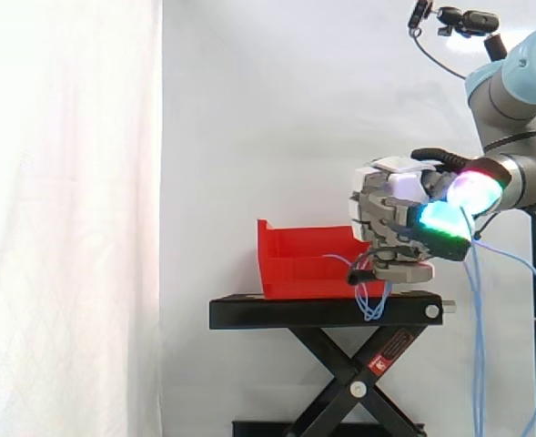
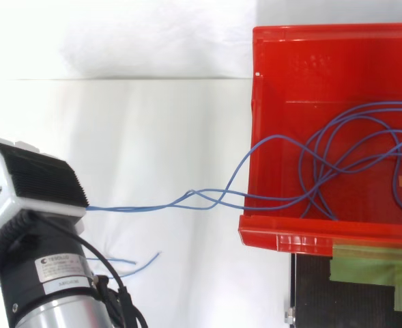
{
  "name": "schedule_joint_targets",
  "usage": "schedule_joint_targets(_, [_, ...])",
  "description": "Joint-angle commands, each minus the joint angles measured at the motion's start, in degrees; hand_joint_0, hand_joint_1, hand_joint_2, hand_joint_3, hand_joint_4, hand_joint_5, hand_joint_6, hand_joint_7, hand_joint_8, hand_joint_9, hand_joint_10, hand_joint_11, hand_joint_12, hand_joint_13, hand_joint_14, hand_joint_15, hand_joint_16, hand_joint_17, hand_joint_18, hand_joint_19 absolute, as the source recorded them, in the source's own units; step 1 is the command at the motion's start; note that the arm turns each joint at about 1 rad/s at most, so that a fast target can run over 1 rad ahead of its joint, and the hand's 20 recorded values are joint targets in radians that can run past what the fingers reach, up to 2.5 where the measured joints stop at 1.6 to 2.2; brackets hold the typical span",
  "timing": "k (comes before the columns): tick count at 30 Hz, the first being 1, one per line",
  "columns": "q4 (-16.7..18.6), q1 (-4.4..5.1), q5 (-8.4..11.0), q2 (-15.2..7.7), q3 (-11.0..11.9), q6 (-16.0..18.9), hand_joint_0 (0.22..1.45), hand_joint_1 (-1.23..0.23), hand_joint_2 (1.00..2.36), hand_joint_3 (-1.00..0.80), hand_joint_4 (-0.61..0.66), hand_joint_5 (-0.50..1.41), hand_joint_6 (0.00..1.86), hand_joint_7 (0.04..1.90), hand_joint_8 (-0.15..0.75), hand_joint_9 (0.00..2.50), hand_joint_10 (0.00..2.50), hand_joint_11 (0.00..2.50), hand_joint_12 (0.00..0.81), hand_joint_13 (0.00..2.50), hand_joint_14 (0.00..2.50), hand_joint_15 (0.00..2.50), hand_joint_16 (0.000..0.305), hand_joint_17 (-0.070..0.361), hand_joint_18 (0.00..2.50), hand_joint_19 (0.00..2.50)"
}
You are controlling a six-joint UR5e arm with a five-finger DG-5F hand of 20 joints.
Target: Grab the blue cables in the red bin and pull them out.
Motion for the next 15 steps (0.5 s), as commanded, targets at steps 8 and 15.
schedule_joint_targets(8, [0.0,-0.09,-0.25,0.0,0.0,-1.7,0.88,-0.91,1.0,-1.0,-0.04,0.93,0.76,0.72,0.167,1.27,0.01,1.67,0.285,1.12,1.26,1.39,0.04,0.091,0.98,1.25])
schedule_joint_targets(15, [0.0,-0.09,-0.16,0.0,0.0,-1.5,0.89,-0.93,1.0,-1.0,-0.03,0.86,1.0,0.64,0.164,1.29,0.01,1.69,0.288,1.13,1.24,1.39,0.041,0.091,0.99,1.23])
